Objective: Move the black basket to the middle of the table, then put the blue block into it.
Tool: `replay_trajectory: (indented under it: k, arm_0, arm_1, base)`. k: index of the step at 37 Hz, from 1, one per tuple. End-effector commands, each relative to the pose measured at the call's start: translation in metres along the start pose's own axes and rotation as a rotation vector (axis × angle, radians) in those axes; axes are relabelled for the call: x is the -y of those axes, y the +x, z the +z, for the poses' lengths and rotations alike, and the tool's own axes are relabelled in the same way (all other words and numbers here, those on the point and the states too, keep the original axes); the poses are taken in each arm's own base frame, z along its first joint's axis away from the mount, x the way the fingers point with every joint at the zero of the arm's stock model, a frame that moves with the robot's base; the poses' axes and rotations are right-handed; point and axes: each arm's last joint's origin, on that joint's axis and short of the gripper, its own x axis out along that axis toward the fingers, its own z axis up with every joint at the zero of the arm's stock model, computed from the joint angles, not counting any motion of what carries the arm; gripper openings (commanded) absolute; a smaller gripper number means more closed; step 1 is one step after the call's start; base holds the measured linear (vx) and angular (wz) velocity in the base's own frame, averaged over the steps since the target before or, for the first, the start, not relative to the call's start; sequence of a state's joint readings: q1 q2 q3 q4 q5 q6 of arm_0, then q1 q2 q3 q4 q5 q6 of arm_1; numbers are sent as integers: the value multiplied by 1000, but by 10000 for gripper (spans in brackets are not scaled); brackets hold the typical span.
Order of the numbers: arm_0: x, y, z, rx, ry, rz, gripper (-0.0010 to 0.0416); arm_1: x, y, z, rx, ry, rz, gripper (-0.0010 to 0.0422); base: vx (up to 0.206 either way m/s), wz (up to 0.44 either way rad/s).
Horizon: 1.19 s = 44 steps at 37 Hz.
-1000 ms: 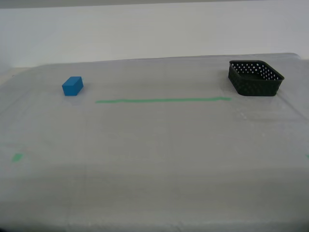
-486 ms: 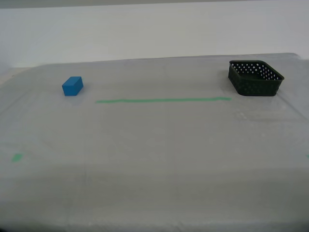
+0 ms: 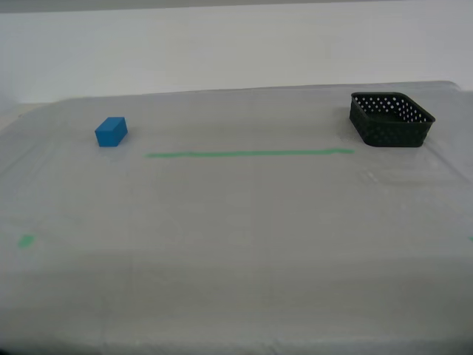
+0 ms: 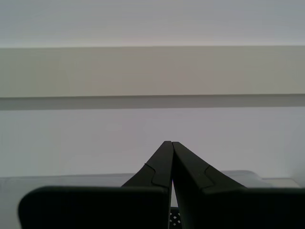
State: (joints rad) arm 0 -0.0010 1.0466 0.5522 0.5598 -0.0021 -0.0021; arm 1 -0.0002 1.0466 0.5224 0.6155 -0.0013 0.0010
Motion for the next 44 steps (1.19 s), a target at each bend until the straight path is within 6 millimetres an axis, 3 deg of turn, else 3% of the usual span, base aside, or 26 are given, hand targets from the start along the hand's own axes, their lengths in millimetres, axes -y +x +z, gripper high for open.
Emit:
replay_trajectory:
  k: [1, 44]
  arm_0:
    - [0, 3, 6, -39, 4, 1, 0]
    - [11, 15, 67, -315, 5, -44, 0]
  arm_1:
    - [0, 0, 1, 5, -1, 1, 0]
    - [0, 0, 1, 5, -1, 2, 0]
  base:
    - [0, 0]
    - [0, 0]
